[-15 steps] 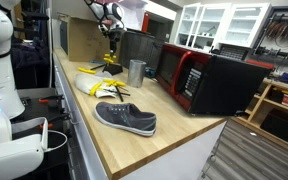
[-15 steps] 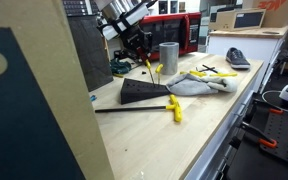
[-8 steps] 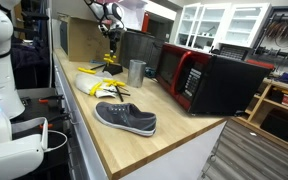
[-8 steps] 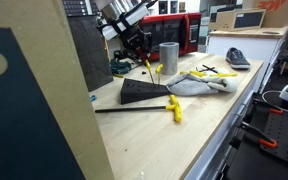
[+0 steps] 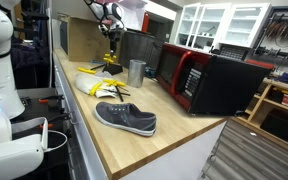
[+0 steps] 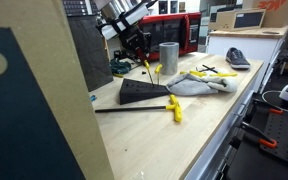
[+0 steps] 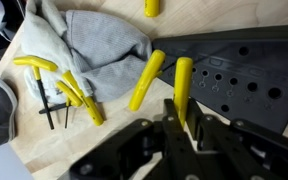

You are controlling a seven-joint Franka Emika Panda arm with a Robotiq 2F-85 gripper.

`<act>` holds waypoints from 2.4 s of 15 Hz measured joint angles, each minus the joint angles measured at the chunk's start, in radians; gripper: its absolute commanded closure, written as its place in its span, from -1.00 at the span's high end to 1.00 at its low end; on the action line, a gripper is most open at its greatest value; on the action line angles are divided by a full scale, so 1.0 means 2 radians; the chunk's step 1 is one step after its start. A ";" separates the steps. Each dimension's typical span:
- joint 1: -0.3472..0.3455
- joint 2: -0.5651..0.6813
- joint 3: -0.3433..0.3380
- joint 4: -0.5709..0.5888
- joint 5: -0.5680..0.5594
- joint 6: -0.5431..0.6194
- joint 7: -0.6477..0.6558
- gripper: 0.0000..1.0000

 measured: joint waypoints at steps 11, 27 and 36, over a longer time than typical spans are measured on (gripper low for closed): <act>0.004 0.000 0.001 0.001 0.000 0.008 -0.001 -0.92; 0.004 -0.001 0.001 0.000 0.000 0.019 -0.050 -0.92; 0.008 -0.009 0.002 -0.023 -0.008 0.047 -0.081 -0.92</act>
